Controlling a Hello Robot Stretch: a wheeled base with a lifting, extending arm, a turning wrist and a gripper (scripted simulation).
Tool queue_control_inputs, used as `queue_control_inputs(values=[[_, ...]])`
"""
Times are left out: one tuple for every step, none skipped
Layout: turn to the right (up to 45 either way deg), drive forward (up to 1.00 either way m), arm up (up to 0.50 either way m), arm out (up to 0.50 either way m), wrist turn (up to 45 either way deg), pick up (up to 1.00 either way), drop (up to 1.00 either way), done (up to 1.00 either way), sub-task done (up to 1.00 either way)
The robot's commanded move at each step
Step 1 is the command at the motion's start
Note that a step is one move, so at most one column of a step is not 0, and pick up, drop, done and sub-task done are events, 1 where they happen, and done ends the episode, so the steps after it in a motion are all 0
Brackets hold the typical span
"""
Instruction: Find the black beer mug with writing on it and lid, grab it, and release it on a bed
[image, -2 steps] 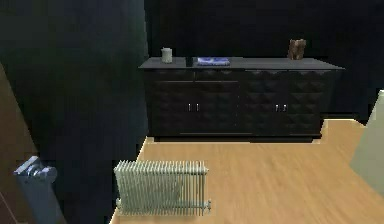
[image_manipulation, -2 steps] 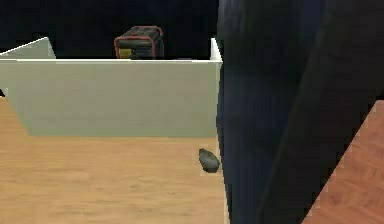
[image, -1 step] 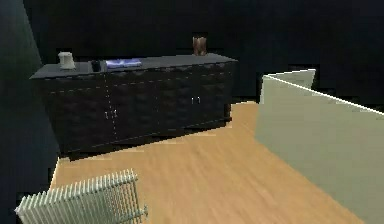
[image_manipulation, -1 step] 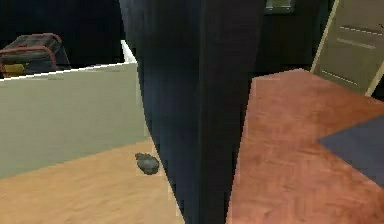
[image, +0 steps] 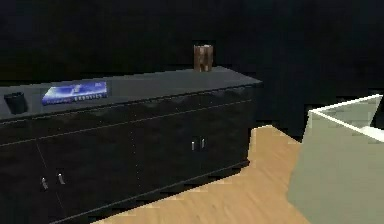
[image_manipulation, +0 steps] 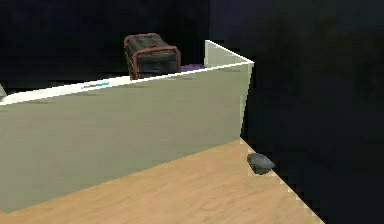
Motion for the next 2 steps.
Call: queue_control_inputs(values=[[6.0, 0.0, 0.0, 0.0, 0.0, 0.0, 0.0, 0.0, 0.0], [0.0, 0.1, 0.0, 0.0, 0.0, 0.0, 0.0, 0.0, 0.0]])
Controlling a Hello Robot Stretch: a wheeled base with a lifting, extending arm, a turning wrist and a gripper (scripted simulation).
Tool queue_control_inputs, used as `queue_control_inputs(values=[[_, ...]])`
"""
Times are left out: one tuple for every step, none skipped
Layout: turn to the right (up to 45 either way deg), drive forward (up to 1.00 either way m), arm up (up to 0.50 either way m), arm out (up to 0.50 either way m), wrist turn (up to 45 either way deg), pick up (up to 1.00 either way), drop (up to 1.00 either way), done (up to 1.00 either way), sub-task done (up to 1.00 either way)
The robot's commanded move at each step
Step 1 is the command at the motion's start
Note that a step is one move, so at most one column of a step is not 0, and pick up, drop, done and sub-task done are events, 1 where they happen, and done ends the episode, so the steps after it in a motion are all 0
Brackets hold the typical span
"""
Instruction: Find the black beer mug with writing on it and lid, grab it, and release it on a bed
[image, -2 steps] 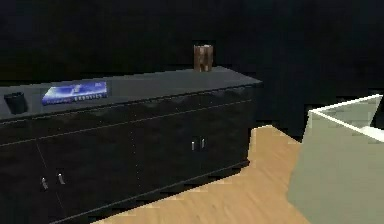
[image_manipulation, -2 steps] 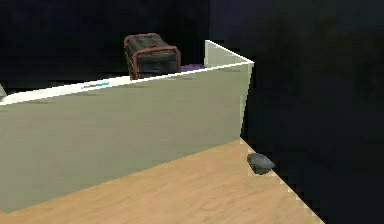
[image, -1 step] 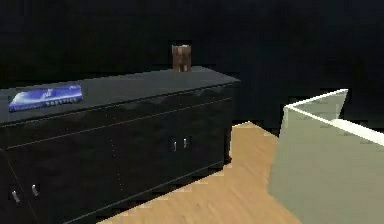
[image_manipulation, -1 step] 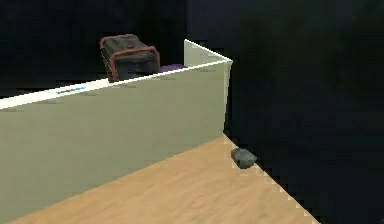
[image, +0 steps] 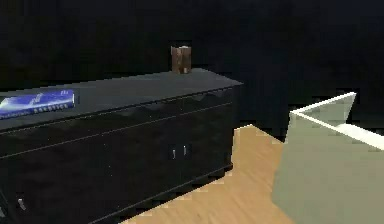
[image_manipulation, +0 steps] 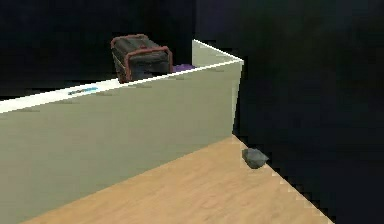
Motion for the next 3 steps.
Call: queue_control_inputs(values=[[-24.0, 0.0, 0.0, 0.0, 0.0, 0.0, 0.0, 0.0, 0.0], [0.0, 0.3, 0.0, 0.0, 0.0, 0.0, 0.0, 0.0, 0.0], [-33.0, 0.0, 0.0, 0.0, 0.0, 0.0, 0.0, 0.0, 0.0]])
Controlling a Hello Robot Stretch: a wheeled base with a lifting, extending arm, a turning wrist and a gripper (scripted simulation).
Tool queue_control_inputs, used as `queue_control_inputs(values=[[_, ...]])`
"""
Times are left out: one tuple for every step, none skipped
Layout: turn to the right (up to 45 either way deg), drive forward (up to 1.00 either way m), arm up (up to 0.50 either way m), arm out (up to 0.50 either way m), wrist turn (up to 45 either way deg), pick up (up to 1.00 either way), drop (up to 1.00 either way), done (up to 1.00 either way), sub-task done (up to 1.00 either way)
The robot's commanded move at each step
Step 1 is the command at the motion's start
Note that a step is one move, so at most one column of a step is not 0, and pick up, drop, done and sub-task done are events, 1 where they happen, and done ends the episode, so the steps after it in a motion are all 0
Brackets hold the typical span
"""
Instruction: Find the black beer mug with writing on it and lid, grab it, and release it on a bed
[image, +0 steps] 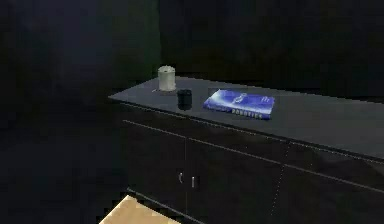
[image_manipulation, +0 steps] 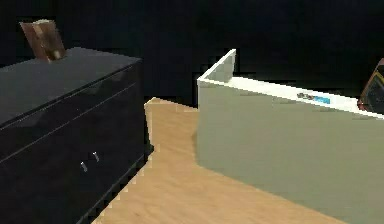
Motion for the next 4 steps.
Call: queue_control_inputs(values=[[0.0, 0.6, 0.0, 0.0, 0.0, 0.0, 0.0, 0.0, 0.0], [-45.0, 0.0, 0.0, 0.0, 0.0, 0.0, 0.0, 0.0, 0.0], [-45.0, 0.0, 0.0, 0.0, 0.0, 0.0, 0.0, 0.0, 0.0], [-9.0, 0.0, 0.0, 0.0, 0.0, 0.0, 0.0, 0.0, 0.0]])
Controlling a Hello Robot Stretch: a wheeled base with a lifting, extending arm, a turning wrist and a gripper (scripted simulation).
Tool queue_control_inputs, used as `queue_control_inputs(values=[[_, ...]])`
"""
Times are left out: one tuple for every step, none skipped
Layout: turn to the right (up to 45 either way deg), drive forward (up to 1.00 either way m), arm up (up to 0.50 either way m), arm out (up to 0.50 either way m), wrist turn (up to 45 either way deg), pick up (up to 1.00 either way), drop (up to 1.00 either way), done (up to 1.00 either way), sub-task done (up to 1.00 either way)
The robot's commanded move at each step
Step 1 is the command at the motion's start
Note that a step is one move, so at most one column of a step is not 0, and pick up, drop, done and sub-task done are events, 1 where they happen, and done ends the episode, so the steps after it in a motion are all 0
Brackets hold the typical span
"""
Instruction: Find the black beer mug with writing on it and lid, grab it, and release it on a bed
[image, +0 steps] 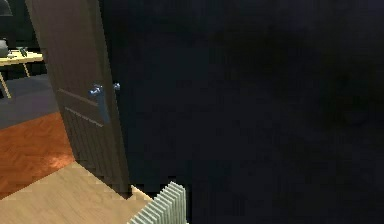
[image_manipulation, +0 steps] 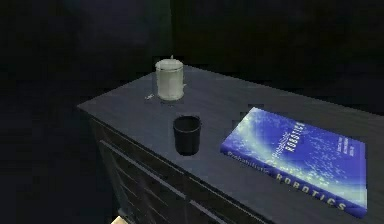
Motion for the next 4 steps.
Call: queue_control_inputs(values=[[0.0, 0.0, 0.5, 0.0, 0.0, 0.0, 0.0, 0.0, 0.0], [0.0, 0.0, 0.38, 0.0, 0.0, 0.0, 0.0, 0.0, 0.0], [0.0, 0.0, 0.0, 0.5, 0.0, 0.0, 0.0, 0.0, 0.0], [0.0, 0.0, 0.0, 0.0, 45.0, 0.0, 0.0, 0.0, 0.0]])
